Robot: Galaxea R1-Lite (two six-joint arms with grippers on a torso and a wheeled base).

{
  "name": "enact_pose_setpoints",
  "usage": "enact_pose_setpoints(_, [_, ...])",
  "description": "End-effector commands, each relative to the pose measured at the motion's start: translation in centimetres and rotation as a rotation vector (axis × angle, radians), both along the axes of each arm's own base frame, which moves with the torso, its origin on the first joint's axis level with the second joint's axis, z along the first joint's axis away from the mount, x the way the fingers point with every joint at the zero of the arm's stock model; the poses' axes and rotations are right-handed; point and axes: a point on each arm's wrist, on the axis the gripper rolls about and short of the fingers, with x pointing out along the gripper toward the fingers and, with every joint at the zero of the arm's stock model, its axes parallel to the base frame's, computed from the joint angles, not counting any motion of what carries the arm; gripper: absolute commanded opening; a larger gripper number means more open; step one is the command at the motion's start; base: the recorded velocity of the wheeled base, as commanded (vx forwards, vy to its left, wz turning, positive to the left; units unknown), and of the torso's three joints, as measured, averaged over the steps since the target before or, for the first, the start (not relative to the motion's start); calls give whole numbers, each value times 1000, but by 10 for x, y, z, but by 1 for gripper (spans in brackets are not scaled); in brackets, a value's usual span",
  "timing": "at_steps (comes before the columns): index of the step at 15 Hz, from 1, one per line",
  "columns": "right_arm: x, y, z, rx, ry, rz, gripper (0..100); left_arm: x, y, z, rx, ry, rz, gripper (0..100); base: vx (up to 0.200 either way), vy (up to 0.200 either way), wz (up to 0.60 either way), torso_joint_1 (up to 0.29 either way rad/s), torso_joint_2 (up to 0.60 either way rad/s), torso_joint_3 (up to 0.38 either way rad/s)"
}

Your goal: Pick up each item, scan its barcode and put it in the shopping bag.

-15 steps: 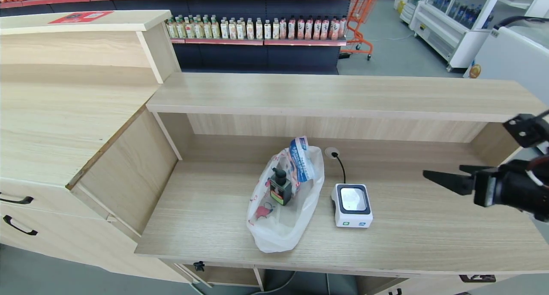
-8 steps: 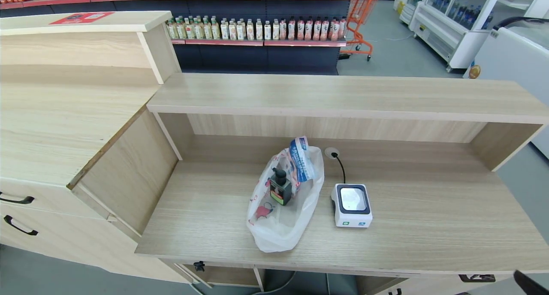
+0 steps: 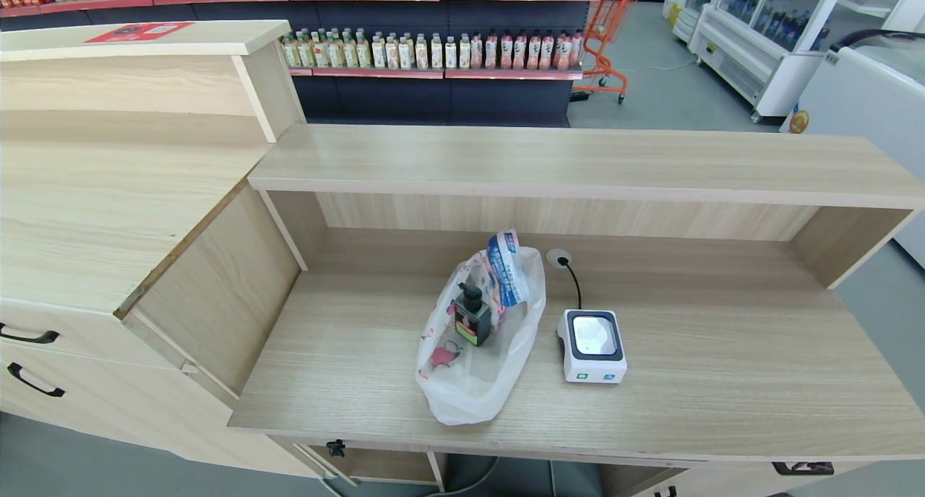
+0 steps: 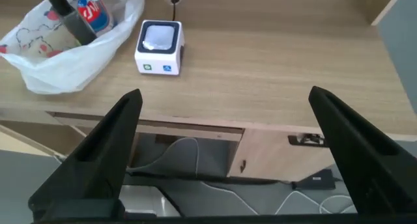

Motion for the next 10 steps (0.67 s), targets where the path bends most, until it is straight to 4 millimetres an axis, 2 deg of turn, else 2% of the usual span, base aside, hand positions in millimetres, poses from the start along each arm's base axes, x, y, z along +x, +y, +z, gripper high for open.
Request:
enact_pose_setpoints(1, [-1,0,0,-1,-14,2,100,0,0,0,0,0,0,100,0,0,0,0,0,0])
enact_pose_setpoints(7, [-1,0,0,7,-14,2,100,0,0,0,-2,0,0,100,0,0,0,0,0,0])
enact_pose_setpoints(10, [-1,0,0,6,-14,2,100,0,0,0,4,0,0,100,0,-200,0,1,-1,-1])
